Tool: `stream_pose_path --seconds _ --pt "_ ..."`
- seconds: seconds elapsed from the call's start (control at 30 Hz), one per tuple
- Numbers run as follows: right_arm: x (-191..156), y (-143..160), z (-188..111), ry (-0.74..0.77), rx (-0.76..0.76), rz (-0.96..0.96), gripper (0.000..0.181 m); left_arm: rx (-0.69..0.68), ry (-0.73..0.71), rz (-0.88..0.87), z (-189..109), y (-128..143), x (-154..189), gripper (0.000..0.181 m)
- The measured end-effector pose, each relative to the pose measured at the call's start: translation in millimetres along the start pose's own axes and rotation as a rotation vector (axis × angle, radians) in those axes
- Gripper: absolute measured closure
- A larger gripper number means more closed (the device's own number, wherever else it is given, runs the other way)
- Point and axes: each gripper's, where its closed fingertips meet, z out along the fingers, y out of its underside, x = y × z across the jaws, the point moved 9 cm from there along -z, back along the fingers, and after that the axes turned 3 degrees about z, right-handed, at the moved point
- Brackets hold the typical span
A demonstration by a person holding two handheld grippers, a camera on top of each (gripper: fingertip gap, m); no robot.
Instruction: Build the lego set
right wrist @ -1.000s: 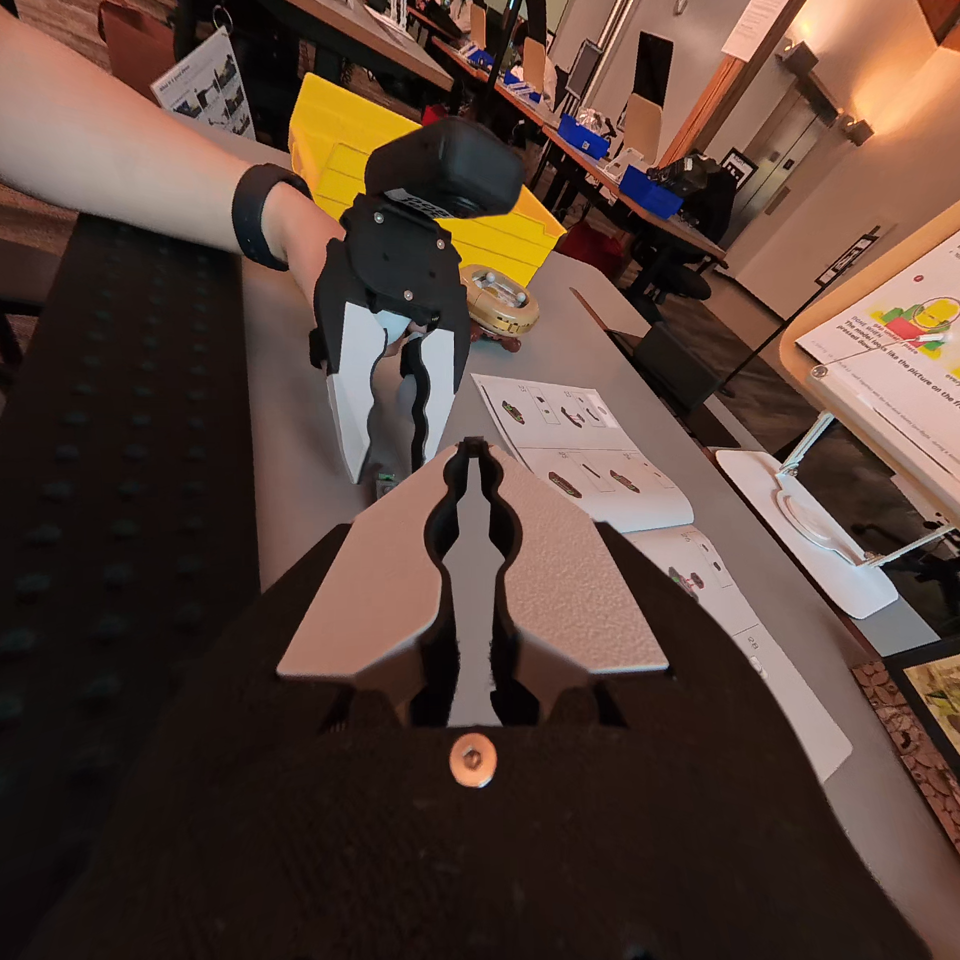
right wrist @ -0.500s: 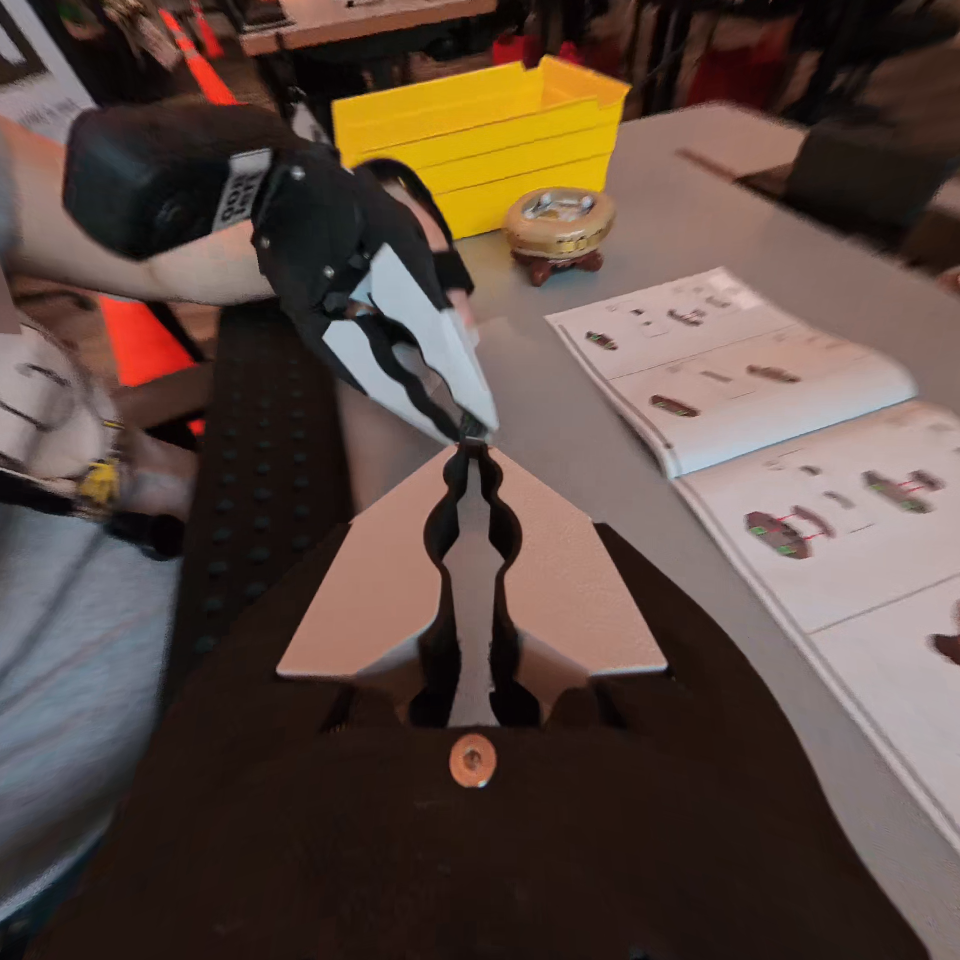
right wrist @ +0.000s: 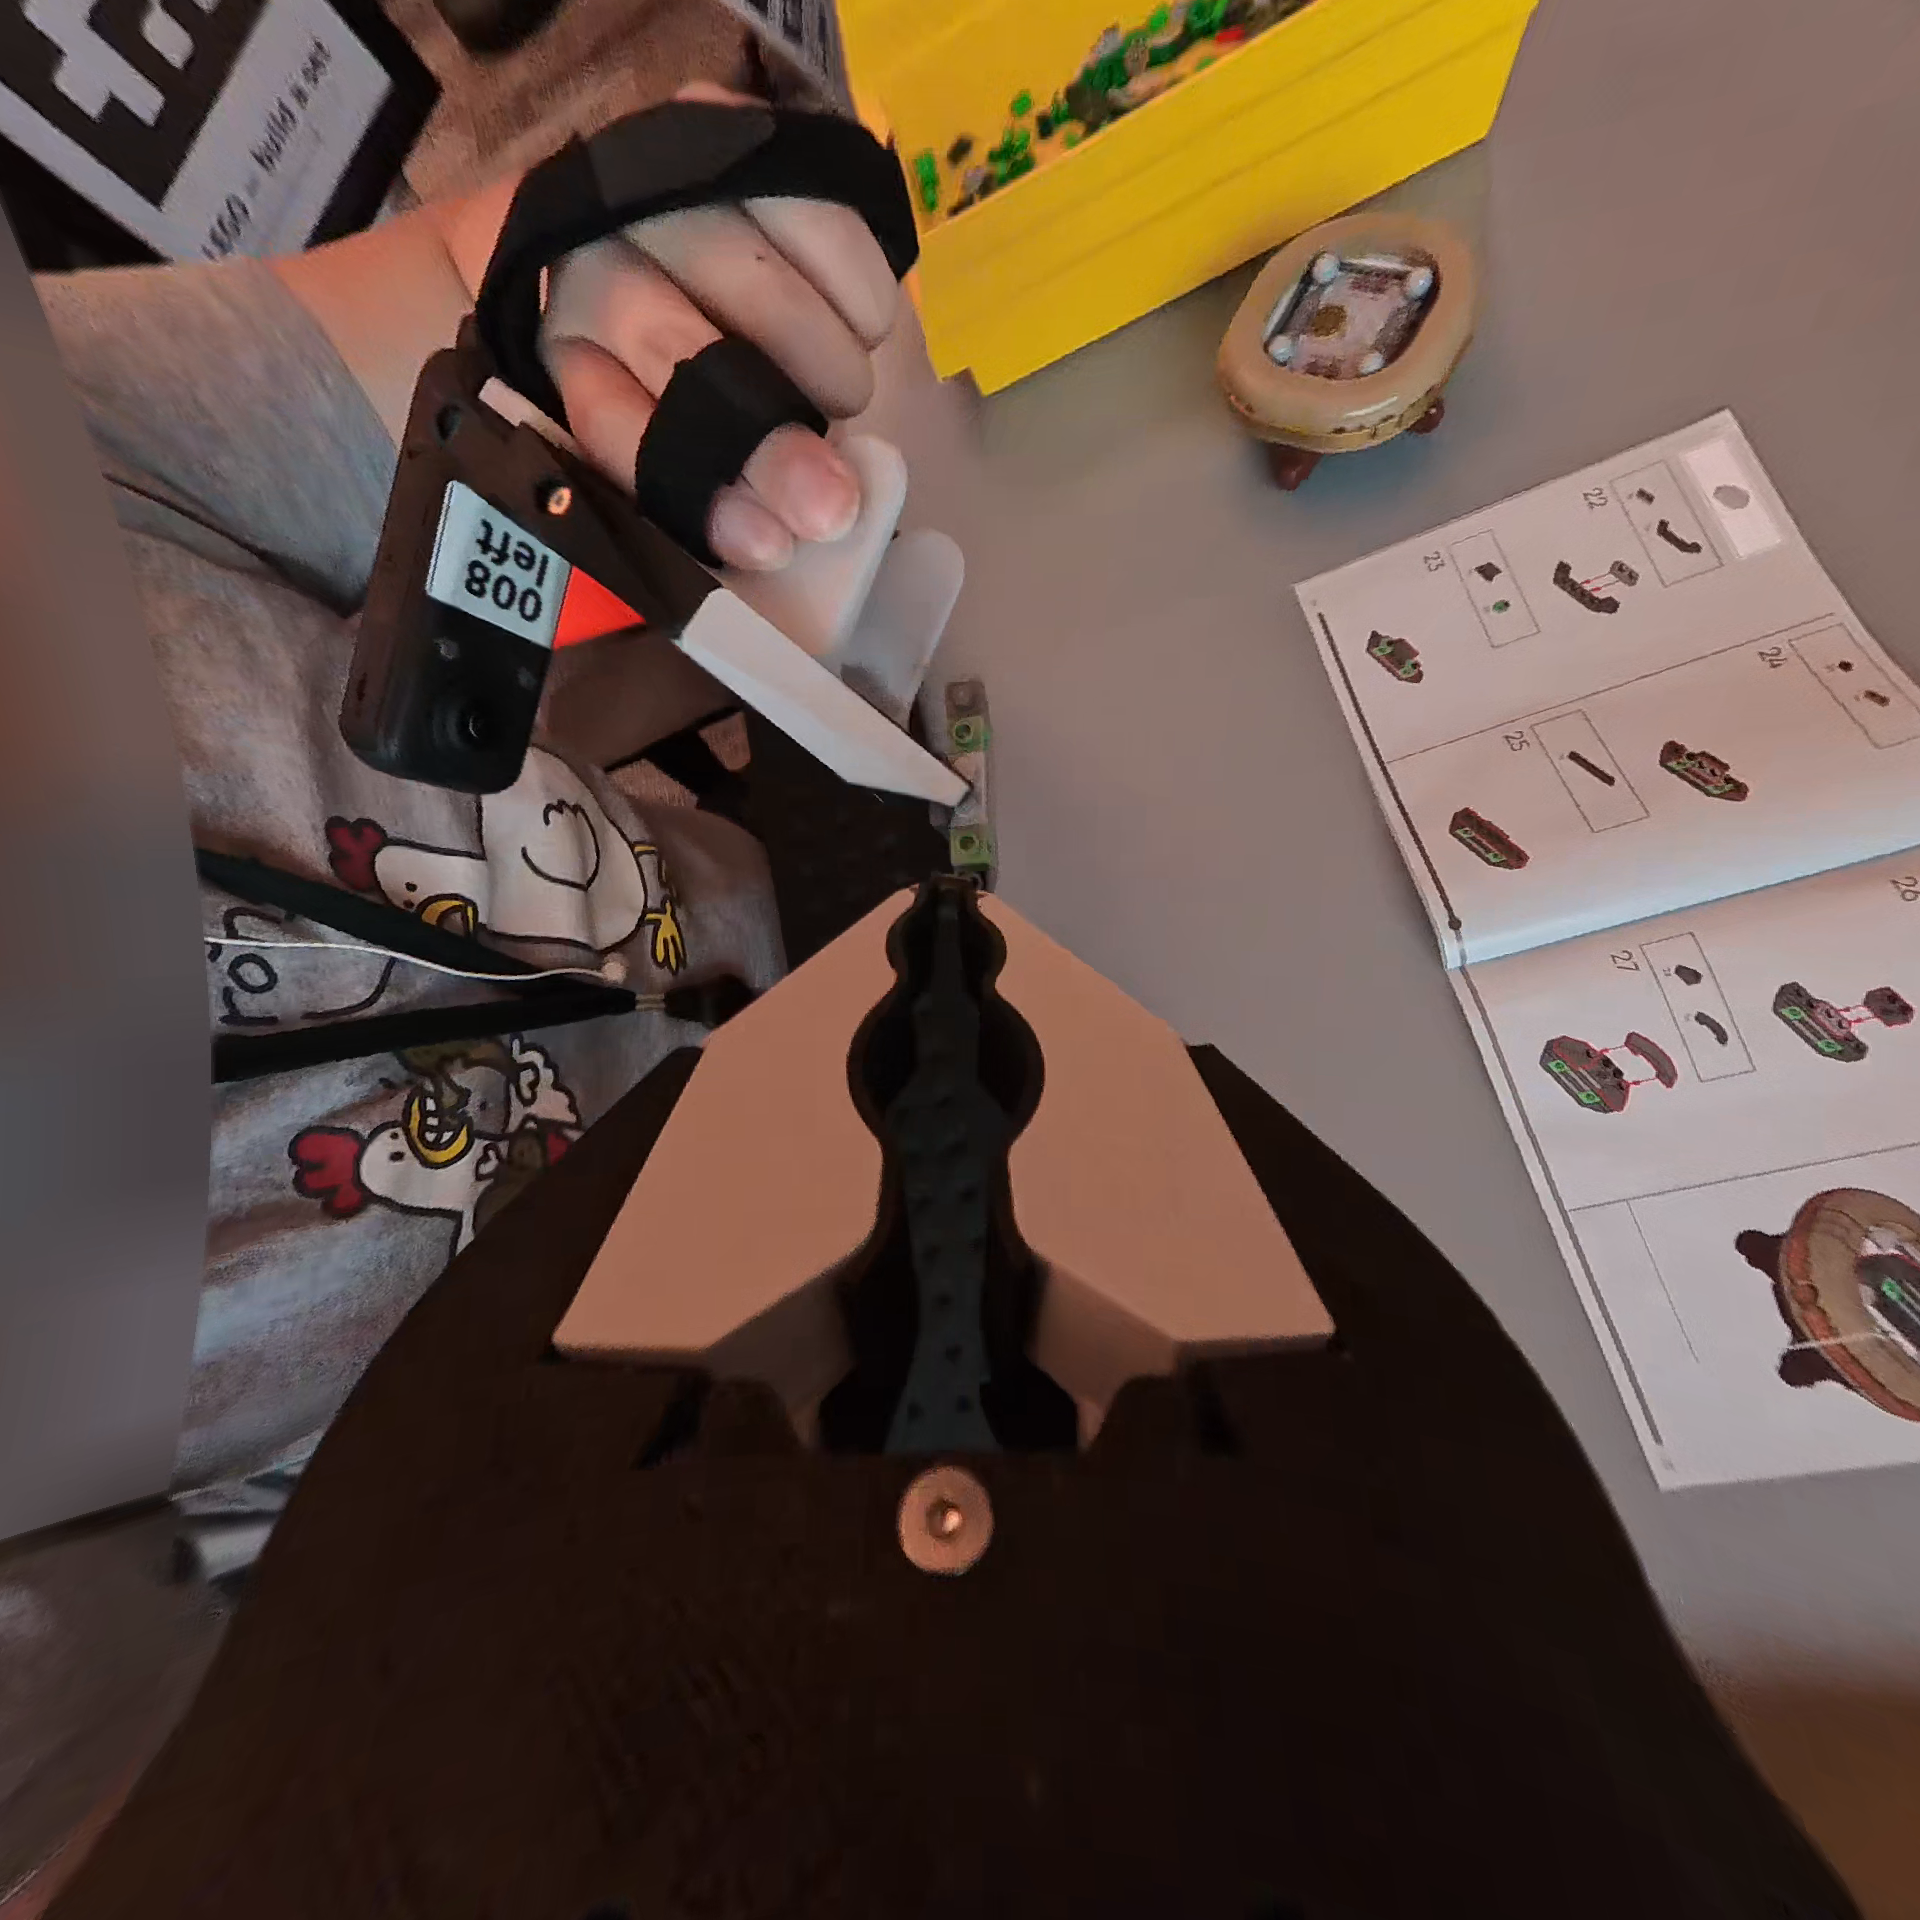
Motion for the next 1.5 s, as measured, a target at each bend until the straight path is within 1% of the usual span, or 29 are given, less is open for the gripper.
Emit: stream_pose_path --seconds 0.1,0.23,0.53,0.97,1.23,1.5 --pt "-20 -18 -4 0.046 -0.078 -0.051 0.179 -0.009 -0.027 0.039 -8 -4 -15 0.167" --pt "-38 -33 -7 0.122 -0.159 -0.1 0.179 -0.02 -0.072 0.06 -17 -6 -34 0.166" --pt "-68 -49 -16 0.236 -0.266 -0.225 0.178 -0.02 -0.102 0.046 -27 -8 -55 0.166" --pt "-77 -62 -17 0.275 -0.365 -0.222 0.178 -0.026 -0.102 0.097 -31 -8 -65 0.166" --pt "-81 -67 -19 0.257 -0.366 -0.247 0.178 -0.013 -0.093 0.05 -35 -6 -72 0.166" --pt "-82 -73 -17 0.268 -0.442 -0.201 0.179 -0.004 -0.08 0.062 -34 -5 -75 0.166"
